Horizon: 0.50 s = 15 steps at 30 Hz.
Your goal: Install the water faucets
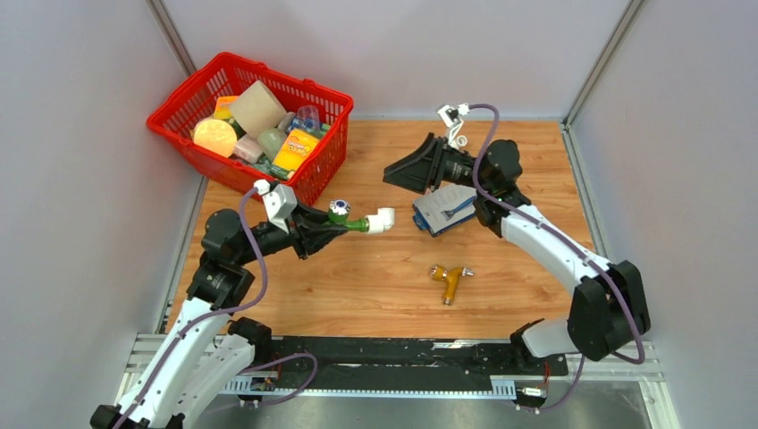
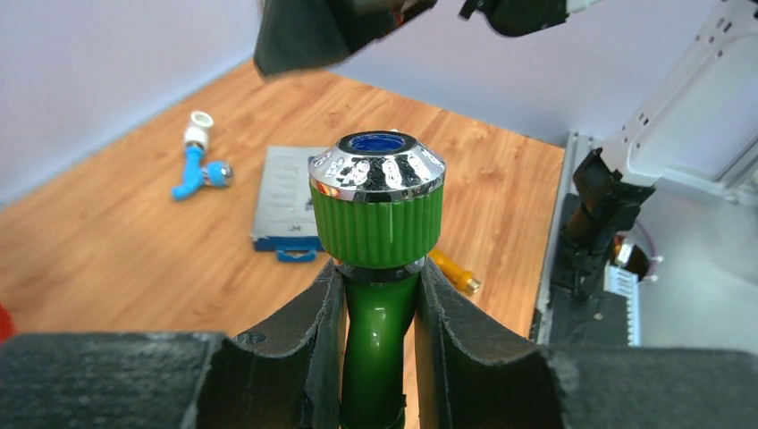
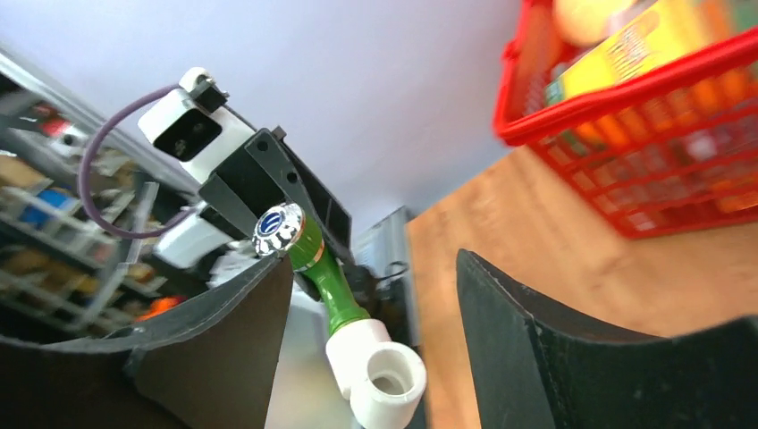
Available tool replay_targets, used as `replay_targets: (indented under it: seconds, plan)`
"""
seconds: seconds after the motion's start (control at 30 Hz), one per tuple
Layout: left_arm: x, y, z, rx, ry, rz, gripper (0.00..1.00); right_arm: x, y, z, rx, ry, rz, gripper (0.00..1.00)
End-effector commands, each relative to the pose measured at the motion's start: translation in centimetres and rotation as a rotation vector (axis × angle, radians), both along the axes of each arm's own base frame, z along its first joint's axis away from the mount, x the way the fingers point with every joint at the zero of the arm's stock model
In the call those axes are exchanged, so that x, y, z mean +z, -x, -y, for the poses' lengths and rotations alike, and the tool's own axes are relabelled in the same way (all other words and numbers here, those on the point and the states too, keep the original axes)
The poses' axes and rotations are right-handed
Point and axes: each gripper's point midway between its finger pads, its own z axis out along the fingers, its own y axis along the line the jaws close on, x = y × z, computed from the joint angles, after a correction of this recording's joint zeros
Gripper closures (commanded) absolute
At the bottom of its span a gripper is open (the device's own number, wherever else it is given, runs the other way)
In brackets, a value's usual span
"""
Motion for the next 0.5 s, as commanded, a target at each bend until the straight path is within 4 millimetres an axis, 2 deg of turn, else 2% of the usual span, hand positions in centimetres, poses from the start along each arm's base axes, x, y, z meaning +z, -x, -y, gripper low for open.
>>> replay_targets:
  seconds: [0.0, 0.13, 0.23, 0.47]
  plan:
    - [2.9, -0.2, 0.6, -0.011, 0.183, -0.074, 1.00, 1.8, -1.1, 2.8, -0.185, 0.042, 0.310, 0.29]
    - [2.9, -1.2, 0.9, 0.012, 0.265, -0.216, 1.00, 2.9, 0.3, 5.0, -0.305, 0.083, 0.629, 0.26]
    - [3.1, -1.7, 1.3, 0.002, 0.304, -0.296, 1.00, 2.5, 1.6, 6.3, -0.369, 0.094, 0.813, 0.26]
    - [3.0, -2.8, 2.6, -0.047, 0.338, -0.502, 1.00, 0.4, 6.3, 6.3, -0.374, 0.087, 1.249, 0.23]
